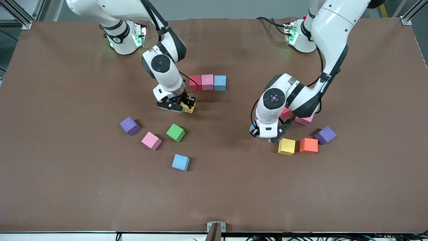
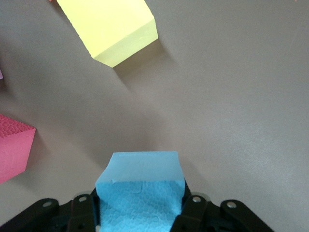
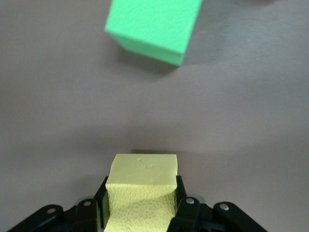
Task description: Arrange 11 blocks into digit 3
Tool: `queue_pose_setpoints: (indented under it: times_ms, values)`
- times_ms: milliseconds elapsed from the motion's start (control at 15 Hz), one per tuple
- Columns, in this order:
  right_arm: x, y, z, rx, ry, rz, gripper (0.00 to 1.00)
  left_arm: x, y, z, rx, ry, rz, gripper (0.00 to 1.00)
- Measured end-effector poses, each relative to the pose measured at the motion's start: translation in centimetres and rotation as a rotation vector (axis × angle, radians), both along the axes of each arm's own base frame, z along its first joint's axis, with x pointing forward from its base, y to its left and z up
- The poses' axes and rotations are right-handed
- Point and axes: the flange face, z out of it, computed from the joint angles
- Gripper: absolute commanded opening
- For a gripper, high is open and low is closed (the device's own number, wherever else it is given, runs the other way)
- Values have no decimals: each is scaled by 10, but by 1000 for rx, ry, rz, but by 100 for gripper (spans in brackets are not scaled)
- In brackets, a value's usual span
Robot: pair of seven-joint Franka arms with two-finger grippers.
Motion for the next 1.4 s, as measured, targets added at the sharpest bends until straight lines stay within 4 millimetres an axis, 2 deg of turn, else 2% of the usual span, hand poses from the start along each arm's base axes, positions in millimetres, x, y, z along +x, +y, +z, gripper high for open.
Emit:
queue_pose_setpoints:
  times_ms: [267,801,1201,1401]
  values:
    - [-7,7,-6,-30,-16,96,6,1,1,0,1,0,2,44]
    - [-36,36,-6,-39,-13,178,6,1,2,-2,1,3,3,44]
    - [-45,46,-6,-50,-19,220,6,1,2,-2,2,3,2,44]
    - [-41,52,-1,-89,21,223,5,1,2,-3,2,4,3,44]
